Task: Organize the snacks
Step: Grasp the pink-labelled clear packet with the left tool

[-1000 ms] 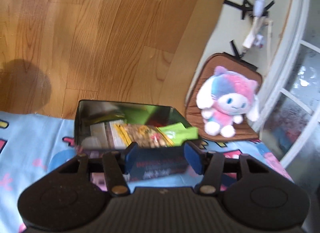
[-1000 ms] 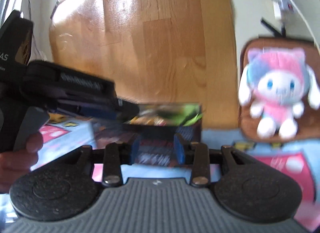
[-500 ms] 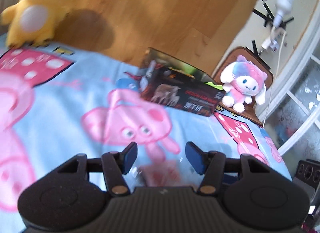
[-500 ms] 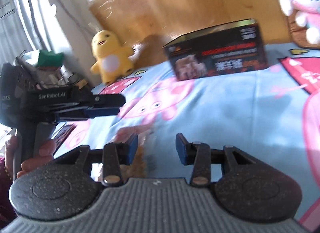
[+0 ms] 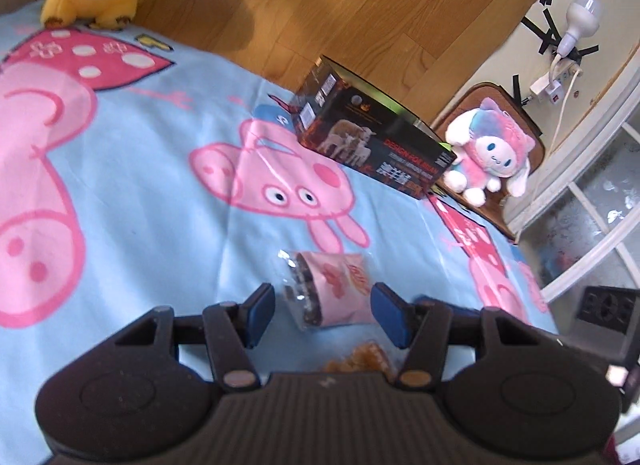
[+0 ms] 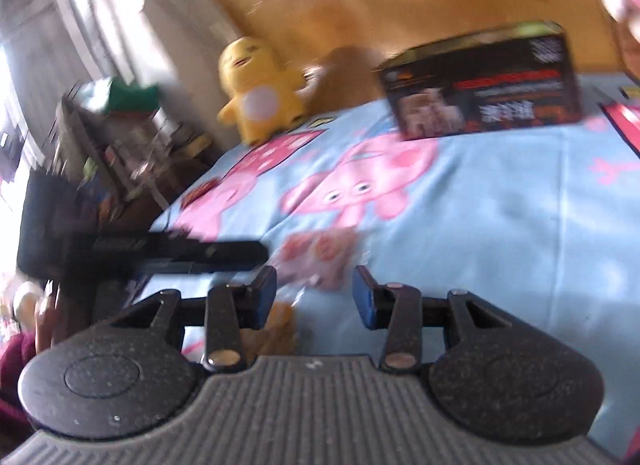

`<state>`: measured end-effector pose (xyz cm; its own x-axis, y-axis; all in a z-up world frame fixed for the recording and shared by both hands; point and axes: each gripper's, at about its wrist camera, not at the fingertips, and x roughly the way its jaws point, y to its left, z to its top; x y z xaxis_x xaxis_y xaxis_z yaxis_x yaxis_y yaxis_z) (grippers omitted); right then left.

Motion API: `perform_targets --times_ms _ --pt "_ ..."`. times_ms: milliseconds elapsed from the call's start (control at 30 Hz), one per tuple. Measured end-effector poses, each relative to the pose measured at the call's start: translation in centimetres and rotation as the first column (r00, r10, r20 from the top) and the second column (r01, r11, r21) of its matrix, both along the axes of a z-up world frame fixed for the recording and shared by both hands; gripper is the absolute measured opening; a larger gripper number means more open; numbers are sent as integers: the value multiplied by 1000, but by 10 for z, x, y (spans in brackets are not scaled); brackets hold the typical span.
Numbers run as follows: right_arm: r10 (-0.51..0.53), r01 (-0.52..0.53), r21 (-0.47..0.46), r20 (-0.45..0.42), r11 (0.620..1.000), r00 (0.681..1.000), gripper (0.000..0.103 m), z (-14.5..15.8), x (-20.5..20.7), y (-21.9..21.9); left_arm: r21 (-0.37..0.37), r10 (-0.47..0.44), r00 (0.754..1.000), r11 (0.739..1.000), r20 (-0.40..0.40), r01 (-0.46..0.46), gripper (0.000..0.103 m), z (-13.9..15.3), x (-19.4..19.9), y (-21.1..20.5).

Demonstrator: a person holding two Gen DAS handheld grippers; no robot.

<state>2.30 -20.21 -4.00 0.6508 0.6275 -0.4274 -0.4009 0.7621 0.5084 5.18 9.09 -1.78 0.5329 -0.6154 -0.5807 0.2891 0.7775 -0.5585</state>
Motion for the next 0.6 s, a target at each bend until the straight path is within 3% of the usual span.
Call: perform_targets --times_ms 100,233,300,367,600 --pt "-28 28 -1 -36 1000 999 45 -6 13 -1 -15 -4 1000 1000 1 4 55 -3 2 -2" --pt "8 -9 -22 -20 1000 1000 44 -7 22 18 -22 6 1000 1000 9 -6 54 -4 5 -3" --pt "21 -21 -43 -10 999 1000 42 -6 24 26 -10 16 1000 1000 22 -15 47 -5 7 -3" --pt "47 -47 -13 -38 999 998 27 -10 25 29 0 25 999 1000 32 -25 42 -5 7 -3" --pt "50 -50 -4 -26 999 998 27 -10 24 30 -54 52 999 997 -6 -52 26 -7 16 9"
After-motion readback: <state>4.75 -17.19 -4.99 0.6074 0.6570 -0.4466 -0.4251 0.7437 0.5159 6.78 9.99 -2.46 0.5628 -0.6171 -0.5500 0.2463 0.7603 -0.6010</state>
